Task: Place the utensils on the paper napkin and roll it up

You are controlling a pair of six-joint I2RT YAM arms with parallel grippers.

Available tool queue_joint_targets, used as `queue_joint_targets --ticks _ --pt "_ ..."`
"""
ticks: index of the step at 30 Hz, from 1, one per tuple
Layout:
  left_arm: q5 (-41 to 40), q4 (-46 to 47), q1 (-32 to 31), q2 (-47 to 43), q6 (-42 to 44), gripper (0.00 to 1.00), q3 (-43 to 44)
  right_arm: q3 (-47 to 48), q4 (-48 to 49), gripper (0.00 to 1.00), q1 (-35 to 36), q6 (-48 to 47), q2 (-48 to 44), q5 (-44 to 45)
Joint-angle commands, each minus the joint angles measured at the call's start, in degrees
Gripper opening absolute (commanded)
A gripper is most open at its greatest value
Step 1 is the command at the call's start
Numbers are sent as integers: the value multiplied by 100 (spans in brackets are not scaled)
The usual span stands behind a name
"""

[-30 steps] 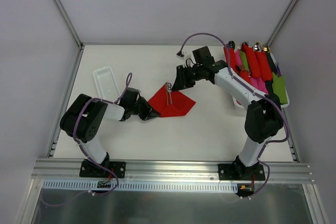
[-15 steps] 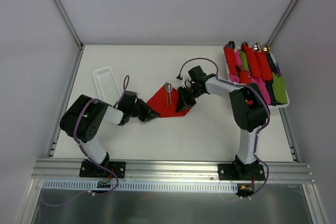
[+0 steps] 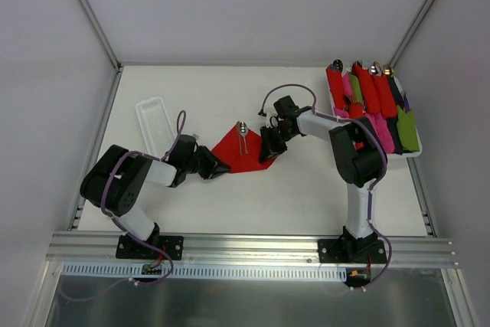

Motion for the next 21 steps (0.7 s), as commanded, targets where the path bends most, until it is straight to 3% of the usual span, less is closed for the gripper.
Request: queue_joint_targets --ticks 1,8,14,21 --pt "-109 -112 25 -278 592 15 67 239 -201 11 -28 -278 111 271" --pt "375 48 -89 -191 970 18 602 310 -280 11 -28 -375 120 359" --pt "243 -514 -125 265 945 2 911 266 -324 13 -63 -524 -169 306" --pt "147 -498 -116 618 707 0 779 547 -939 17 -511 -893 -933 -106"
